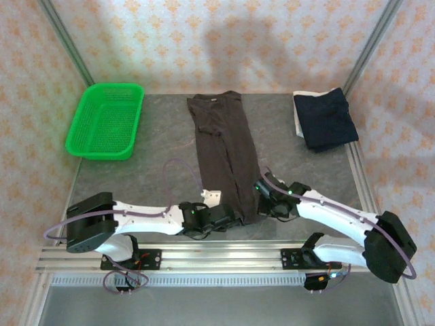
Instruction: Fold and stack the t-shirts
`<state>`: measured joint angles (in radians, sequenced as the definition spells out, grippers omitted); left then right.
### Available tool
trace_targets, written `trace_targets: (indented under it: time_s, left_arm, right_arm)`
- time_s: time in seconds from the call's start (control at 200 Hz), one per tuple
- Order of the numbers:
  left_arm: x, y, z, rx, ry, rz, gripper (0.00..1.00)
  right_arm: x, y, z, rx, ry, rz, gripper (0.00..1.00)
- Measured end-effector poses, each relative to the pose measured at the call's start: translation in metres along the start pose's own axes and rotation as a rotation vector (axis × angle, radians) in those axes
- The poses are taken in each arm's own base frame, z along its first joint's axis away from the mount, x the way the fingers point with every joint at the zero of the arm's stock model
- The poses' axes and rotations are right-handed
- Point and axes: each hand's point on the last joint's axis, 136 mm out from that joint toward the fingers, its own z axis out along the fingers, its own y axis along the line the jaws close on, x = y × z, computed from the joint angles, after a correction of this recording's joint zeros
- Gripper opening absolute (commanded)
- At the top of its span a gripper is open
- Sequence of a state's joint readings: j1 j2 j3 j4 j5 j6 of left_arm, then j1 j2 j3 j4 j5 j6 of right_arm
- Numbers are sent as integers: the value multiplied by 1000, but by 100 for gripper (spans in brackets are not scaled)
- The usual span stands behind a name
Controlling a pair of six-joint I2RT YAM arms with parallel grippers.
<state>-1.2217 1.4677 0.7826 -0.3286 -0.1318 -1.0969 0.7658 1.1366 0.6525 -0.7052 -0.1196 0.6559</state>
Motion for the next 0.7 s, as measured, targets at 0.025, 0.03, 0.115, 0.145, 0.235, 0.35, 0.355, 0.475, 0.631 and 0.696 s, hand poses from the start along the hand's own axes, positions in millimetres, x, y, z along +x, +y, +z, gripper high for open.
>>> trace_targets:
  time_s: [0.025, 0.03, 0.115, 0.145, 0.235, 0.35, 0.355, 0.475, 0.631, 0.696]
  left_arm:
    - [-7, -4, -6, 9, -14, -4, 0]
    - [-8, -5, -7, 12, -16, -5, 0]
    - [-37, -15, -28, 44, -63, -40, 0]
    - [-50, -15, -34, 51, -82, -61, 0]
    - [-90, -1, -45, 38, -140, -119, 0]
    - [-129, 30, -45, -29, -179, -179, 0]
    - [-131, 32, -45, -34, -180, -181, 0]
    - [-169, 52, -34, -95, -172, -212, 0]
    - [-212, 59, -7, -128, -128, -205, 0]
    - [-224, 64, 5, -138, -101, -203, 0]
  right_arm:
    - [-7, 6, -7, -11, -18, -6, 1]
    - [-9, 7, -9, -13, -22, -7, 1]
    - [-40, 30, -36, -39, -97, -30, 0]
    - [-52, 38, -44, -45, -119, -36, 0]
    - [-86, 54, -53, -41, -162, -45, 0]
    - [-126, 56, -45, 3, -167, -24, 0]
    - [-127, 56, -44, 4, -168, -23, 0]
    - [-172, 62, -32, 27, -165, -7, 0]
    - [-223, 79, -18, 20, -174, -19, 0]
    - [-239, 83, -10, 20, -170, -24, 0]
